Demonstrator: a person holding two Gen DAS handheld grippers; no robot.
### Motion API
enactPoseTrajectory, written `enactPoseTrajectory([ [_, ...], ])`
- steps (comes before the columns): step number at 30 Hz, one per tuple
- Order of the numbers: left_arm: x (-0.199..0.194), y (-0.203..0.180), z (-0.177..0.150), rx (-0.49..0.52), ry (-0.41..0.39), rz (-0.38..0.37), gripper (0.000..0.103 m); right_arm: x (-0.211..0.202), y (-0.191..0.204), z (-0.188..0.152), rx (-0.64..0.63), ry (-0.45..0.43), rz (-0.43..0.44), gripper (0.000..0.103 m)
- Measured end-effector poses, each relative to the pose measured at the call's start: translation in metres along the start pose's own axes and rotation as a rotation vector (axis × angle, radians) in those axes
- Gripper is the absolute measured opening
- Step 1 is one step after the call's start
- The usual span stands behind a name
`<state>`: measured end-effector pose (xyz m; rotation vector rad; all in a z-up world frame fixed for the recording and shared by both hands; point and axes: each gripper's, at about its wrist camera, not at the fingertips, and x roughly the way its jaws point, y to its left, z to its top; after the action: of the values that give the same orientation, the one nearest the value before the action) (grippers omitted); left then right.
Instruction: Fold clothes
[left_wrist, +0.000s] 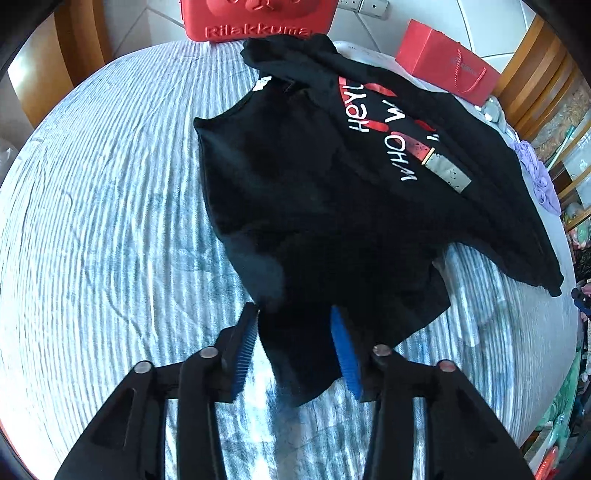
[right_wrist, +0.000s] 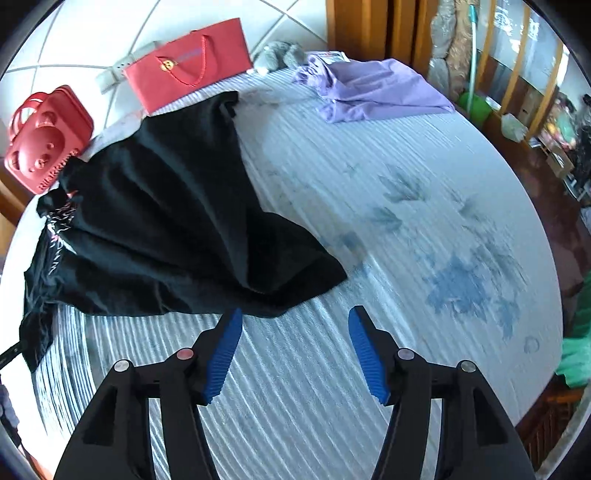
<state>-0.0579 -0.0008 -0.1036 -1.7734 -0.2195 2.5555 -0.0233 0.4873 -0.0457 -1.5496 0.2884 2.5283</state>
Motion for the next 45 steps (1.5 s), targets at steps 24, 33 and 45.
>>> enactPoseTrajectory([
  [24,-0.086,-0.023,-0.003,-0.002,-0.230,0.093,0.002,-0.003,0.021,0.038,-0.101,-0.084,0.058,0.004],
  [33,-0.105,-0.013,-0.044,-0.013,-0.144,0.113,0.002,-0.051,0.016,0.012,-0.077,-0.082,0.069,0.004],
  [45,-0.057,-0.005,-0.068,-0.014,0.057,0.115,0.007,-0.004,-0.027,-0.047,0.013,0.155,-0.008,0.035],
])
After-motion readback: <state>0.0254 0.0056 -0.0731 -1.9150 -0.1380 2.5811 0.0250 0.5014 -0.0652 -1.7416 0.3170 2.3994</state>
